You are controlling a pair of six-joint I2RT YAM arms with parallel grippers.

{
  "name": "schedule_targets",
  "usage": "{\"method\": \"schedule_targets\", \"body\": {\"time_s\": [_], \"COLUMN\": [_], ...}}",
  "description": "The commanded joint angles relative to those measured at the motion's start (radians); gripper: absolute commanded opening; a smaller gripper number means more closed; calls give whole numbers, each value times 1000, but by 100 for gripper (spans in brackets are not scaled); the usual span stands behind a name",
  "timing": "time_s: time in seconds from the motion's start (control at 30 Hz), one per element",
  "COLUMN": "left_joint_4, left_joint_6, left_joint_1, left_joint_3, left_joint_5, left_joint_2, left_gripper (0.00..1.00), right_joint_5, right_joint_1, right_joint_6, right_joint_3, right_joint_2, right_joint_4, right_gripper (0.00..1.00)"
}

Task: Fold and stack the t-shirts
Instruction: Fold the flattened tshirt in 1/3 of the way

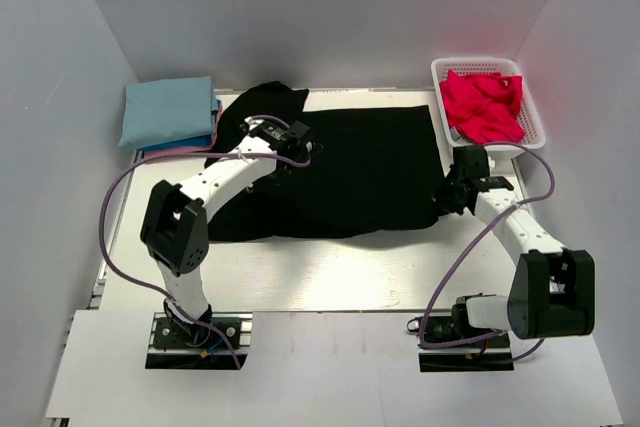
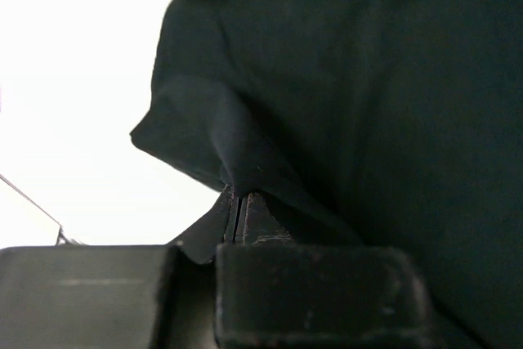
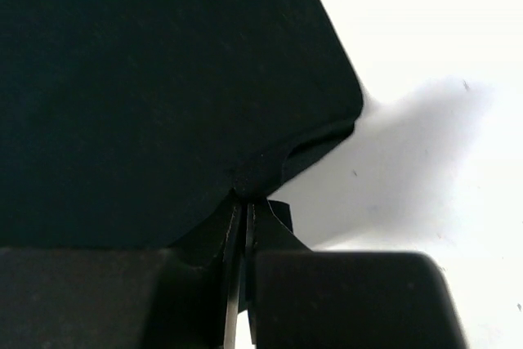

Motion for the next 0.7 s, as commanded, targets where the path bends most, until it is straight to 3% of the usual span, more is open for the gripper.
{"method": "schedule_targets", "body": {"time_s": [0.0, 0.13, 0.23, 0.33, 0.43, 0.5, 0.53, 0.57, 0.67], "left_joint_4": [52, 193, 264, 362, 463, 411, 378, 347, 273], "left_joint_6": [48, 180, 253, 374, 514, 523, 523, 513, 462], "left_joint_1": [62, 130, 162, 190, 214, 239, 254, 263, 289], "left_joint_3": [47, 96, 213, 304, 394, 476, 561, 599, 654], "left_joint_5": [-111, -80, -71, -59, -43, -60, -89, -89, -92], "left_joint_2": [34, 113, 193, 277, 347, 439, 465, 486, 488], "left_gripper": [0, 0, 0, 0, 2, 32, 81, 100, 100], "right_joint_5": [2, 19, 13, 36, 71, 82, 67, 53, 7], "right_joint_1": [-10, -15, -19, -25, -25, -24, -24, -22, -13], "right_joint_6": [10, 16, 0, -10, -34, -59, -74, -89, -119], "right_joint_3": [90, 137, 202, 286, 384, 420, 455, 470, 435], "right_joint_2": [42, 94, 171, 281, 361, 404, 422, 427, 387], "right_joint_4": [53, 90, 107, 93, 107, 107, 84, 84, 102], "right_gripper": [0, 0, 0, 6, 19, 44, 54, 71, 85]}}
